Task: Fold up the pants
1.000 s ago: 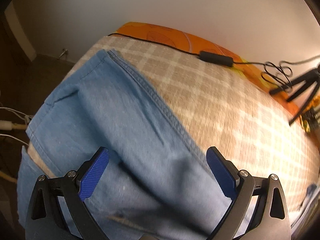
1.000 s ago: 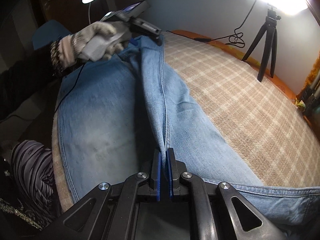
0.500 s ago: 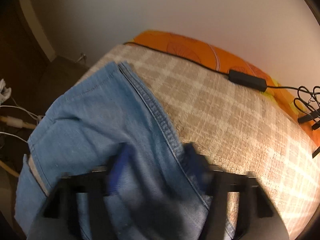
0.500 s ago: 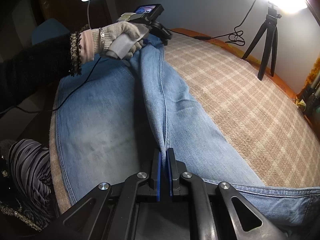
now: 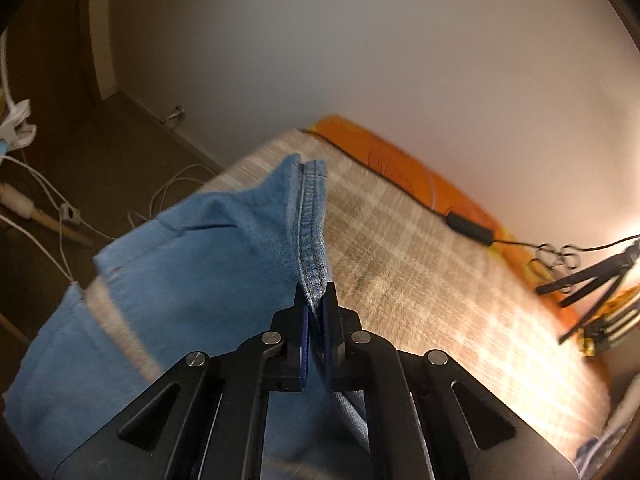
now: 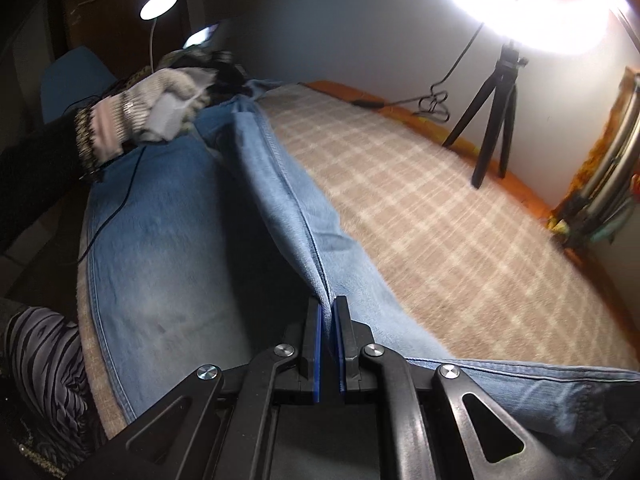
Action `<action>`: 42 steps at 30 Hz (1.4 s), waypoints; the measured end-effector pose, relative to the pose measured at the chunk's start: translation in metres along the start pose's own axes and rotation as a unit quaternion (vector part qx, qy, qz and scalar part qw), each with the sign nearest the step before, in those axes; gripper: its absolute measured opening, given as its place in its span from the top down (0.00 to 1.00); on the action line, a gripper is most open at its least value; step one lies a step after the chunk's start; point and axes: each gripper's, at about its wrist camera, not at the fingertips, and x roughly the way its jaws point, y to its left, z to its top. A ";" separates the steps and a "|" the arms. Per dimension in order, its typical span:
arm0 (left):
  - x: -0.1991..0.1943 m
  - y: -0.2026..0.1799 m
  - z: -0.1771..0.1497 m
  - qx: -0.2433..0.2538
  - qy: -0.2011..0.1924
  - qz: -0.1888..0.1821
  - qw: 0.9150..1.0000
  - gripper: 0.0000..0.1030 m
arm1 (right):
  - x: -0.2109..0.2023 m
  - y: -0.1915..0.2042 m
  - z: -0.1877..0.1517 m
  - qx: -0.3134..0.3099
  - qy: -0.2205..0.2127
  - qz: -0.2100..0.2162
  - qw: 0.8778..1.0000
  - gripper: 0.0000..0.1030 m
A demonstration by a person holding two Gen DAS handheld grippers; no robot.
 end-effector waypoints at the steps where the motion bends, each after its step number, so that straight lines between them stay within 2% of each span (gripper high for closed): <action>1: -0.007 0.005 0.001 -0.001 -0.005 -0.006 1.000 0.96 | -0.005 0.004 0.000 -0.005 -0.001 -0.004 1.000 0.96; 5: -0.051 0.028 -0.017 0.005 -0.037 -0.023 0.999 0.96 | -0.022 0.023 -0.001 -0.028 0.000 -0.016 0.999 0.97; 10: -0.089 0.072 -0.060 -0.014 -0.052 -0.043 0.998 0.96 | -0.043 0.053 -0.016 -0.046 0.002 -0.022 0.999 0.97; 14: -0.103 0.104 -0.097 -0.024 -0.055 -0.045 0.997 0.96 | -0.046 0.077 -0.035 -0.056 0.018 -0.017 0.998 0.97; 20: -0.106 0.150 -0.147 -0.077 -0.034 -0.054 0.995 0.96 | -0.031 0.108 -0.067 -0.057 0.050 -0.005 0.997 0.97; 23: -0.108 0.166 -0.162 -0.098 -0.032 -0.065 0.992 0.96 | -0.023 0.118 -0.079 -0.063 0.062 -0.010 0.996 0.96; 26: -0.109 0.175 -0.167 -0.103 -0.034 -0.081 0.991 0.91 | -0.016 0.123 -0.085 -0.068 0.070 -0.021 0.995 0.97; 27: -0.109 0.177 -0.167 -0.105 -0.037 -0.082 0.990 0.86 | -0.014 0.123 -0.086 -0.065 0.071 -0.022 0.995 0.97; 30: -0.109 0.187 -0.164 -0.120 -0.045 -0.073 0.989 0.56 | -0.012 0.120 -0.084 -0.059 0.072 -0.025 0.995 0.97; 31: -0.110 0.191 -0.162 -0.129 -0.051 -0.072 0.988 0.49 | -0.012 0.121 -0.083 -0.057 0.071 -0.026 0.996 0.97; 34: -0.108 0.212 -0.154 -0.166 -0.063 -0.078 0.981 0.49 | -0.013 0.120 -0.081 -0.056 0.070 -0.028 0.996 0.97; 39: -0.092 0.236 -0.142 -0.212 -0.042 -0.078 0.973 0.52 | -0.014 0.124 -0.079 -0.054 0.069 -0.036 0.995 0.97; 41: -0.091 0.250 -0.142 -0.229 -0.040 -0.084 0.969 0.60 | -0.015 0.125 -0.079 -0.052 0.068 -0.040 0.996 0.97; 42: -0.091 0.253 -0.140 -0.229 -0.039 -0.078 0.969 0.72 | -0.015 0.125 -0.079 -0.051 0.068 -0.041 0.996 0.97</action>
